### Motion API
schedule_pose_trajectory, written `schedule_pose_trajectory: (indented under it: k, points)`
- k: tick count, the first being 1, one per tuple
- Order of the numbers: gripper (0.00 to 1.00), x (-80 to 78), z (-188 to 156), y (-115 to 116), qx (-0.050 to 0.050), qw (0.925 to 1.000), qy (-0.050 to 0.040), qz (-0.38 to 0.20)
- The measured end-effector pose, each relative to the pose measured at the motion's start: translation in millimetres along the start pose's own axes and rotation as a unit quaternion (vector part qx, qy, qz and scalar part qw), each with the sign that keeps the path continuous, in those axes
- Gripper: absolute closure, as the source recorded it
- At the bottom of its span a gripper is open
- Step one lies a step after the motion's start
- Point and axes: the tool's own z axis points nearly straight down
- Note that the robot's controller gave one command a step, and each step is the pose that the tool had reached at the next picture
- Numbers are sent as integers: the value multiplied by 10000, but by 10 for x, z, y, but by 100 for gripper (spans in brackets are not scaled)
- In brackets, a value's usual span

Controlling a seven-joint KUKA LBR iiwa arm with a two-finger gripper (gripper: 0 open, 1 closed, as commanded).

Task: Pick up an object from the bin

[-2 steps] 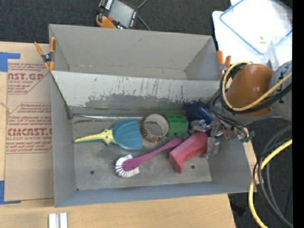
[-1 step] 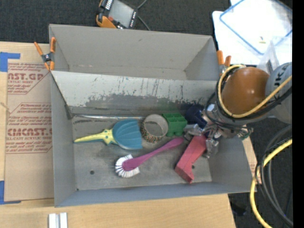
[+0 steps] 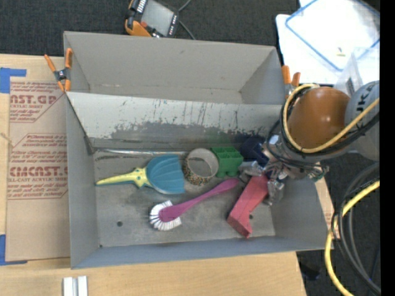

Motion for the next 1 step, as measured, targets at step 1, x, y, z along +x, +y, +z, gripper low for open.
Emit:
schedule_pose_trajectory:
  k: [1]
  points:
    - [100, -11, -7, 23, 15, 9998, -1, -191]
